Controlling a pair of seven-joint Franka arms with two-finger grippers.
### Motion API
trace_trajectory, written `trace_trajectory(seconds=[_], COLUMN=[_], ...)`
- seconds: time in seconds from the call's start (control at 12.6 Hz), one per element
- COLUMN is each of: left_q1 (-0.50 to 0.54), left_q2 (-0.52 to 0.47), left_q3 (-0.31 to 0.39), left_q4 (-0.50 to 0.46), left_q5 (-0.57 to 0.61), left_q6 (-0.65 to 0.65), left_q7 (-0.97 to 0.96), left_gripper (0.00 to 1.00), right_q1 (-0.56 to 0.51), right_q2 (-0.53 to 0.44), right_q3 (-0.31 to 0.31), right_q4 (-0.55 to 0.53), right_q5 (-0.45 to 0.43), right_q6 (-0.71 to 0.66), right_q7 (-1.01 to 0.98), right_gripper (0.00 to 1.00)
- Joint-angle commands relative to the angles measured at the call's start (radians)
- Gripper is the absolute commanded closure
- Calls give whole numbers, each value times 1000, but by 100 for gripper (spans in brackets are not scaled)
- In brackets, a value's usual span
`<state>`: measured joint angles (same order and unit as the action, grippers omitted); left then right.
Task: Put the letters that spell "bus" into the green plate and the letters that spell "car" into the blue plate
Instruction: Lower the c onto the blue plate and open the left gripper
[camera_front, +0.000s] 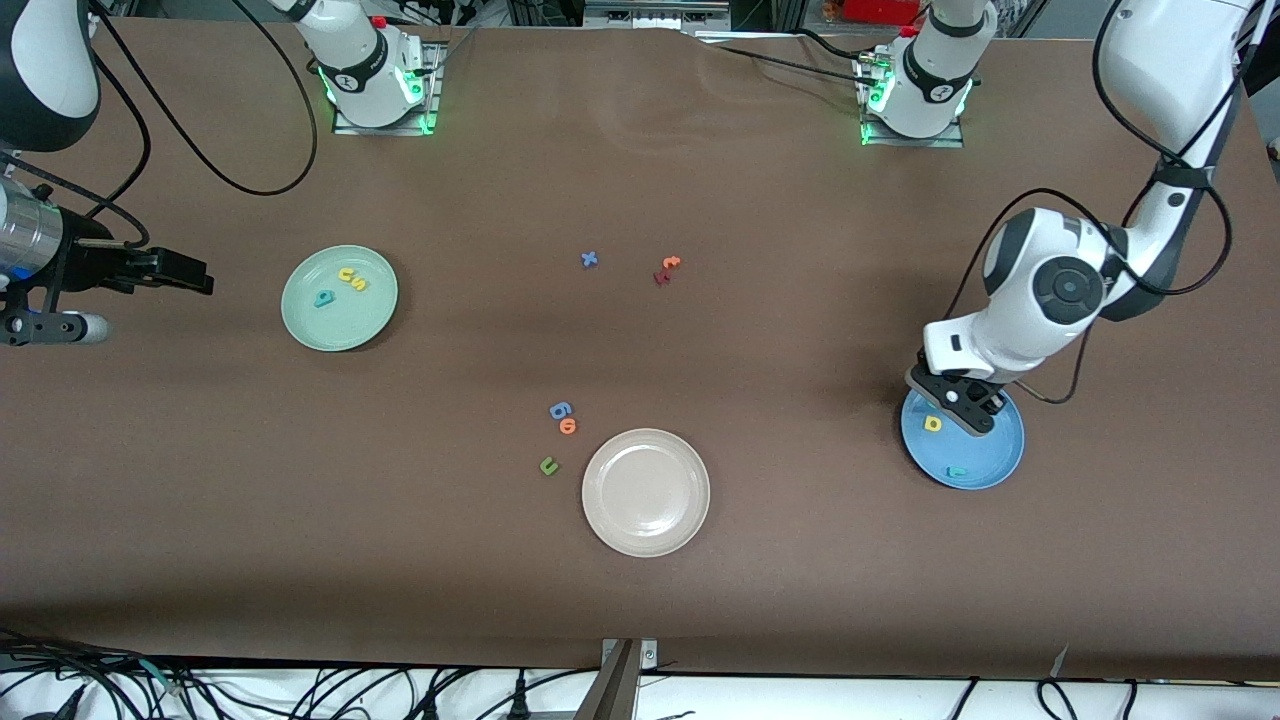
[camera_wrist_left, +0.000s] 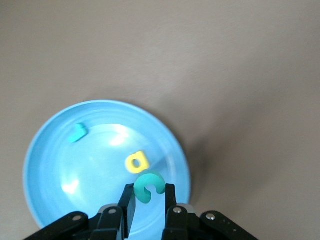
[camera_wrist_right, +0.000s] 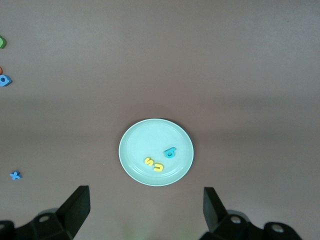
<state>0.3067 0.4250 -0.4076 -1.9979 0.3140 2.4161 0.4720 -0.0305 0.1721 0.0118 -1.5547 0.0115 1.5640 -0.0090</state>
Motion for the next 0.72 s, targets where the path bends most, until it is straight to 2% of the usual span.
trace_trajectory(seconds=[0.0, 0.08, 0.16, 0.32, 0.4, 0.56, 0.64], left_q1=[34, 40, 63, 77, 75, 63, 63], left_q2=[81, 95, 104, 103, 100, 95, 81], left_q3=[-8, -7, -7, -11, -10, -13, -17], left_q4=[92, 106, 113, 113, 116, 163, 177], left_q5=[31, 27, 25, 10, -34, -116, -121], left_q6=[-22, -22, -22, -25, -46, -173, -237], left_q7=[65, 59, 60, 54, 48, -22, -117], left_gripper=[82, 35, 0, 0, 0, 0, 0], right_q1=[-17, -17, -17, -17, -17, -17, -17], right_q2=[0, 0, 0, 0, 0, 0, 0], right_q3=[17, 17, 17, 19, 17, 17, 19], right_q4=[18, 18, 18, 18, 18, 18, 18], right_q5=[-13, -11, -11, -11, -11, -11, -11], right_q6=[-10, -10, -10, -10, -10, -10, -10], right_q7=[-8, -8, -8, -8, -8, -8, -6], right_gripper=[0, 0, 0, 0, 0, 0, 0])
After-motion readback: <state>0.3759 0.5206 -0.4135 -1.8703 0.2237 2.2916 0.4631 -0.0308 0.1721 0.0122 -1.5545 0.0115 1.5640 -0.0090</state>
